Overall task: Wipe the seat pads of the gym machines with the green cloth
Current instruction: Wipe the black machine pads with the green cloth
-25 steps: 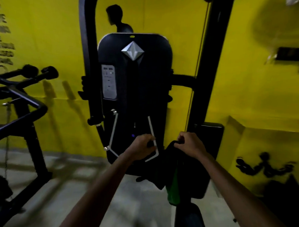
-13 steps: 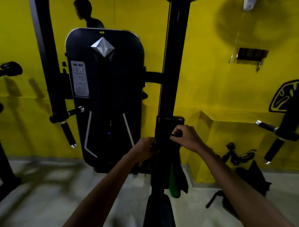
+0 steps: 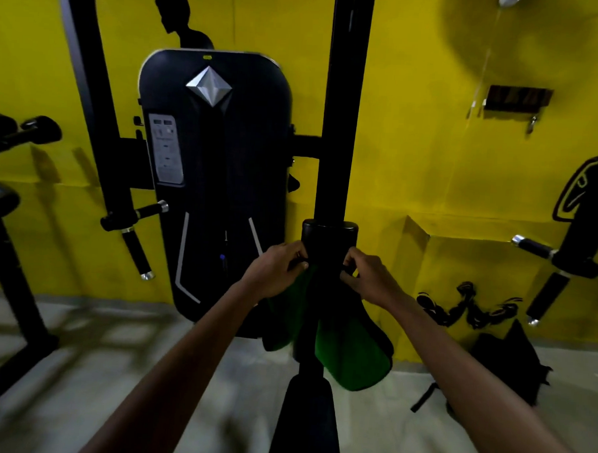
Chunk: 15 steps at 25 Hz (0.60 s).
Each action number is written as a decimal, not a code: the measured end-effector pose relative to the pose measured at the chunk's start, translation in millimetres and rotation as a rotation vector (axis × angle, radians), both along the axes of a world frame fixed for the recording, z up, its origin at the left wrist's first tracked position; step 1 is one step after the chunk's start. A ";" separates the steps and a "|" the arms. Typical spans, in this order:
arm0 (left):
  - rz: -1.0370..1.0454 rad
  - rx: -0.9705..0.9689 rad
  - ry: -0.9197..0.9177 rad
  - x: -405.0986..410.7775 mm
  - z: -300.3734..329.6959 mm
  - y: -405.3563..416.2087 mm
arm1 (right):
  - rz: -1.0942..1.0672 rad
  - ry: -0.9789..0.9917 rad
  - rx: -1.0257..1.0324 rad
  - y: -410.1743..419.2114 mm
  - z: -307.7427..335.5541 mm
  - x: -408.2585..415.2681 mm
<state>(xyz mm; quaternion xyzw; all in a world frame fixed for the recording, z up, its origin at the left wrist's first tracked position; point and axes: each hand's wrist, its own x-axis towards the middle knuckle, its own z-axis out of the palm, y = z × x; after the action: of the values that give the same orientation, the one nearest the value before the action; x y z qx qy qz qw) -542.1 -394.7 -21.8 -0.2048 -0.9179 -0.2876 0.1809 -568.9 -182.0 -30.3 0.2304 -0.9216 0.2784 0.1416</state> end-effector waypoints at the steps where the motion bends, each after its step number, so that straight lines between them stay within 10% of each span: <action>1: -0.014 0.003 -0.013 0.3 -2.2 1.4 | -0.005 0.032 -0.007 1.2 2.6 -0.6; 15: -0.079 -0.207 0.105 -0.7 -0.4 12.7 | -0.014 0.135 0.030 4.6 14.2 -10.1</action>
<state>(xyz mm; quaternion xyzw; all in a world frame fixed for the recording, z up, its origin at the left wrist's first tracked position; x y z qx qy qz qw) -542.8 -382.0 -22.2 -0.2731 -0.9232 -0.1871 0.1952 -579.0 -177.4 -16.1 0.2441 -0.9157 0.2474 0.2017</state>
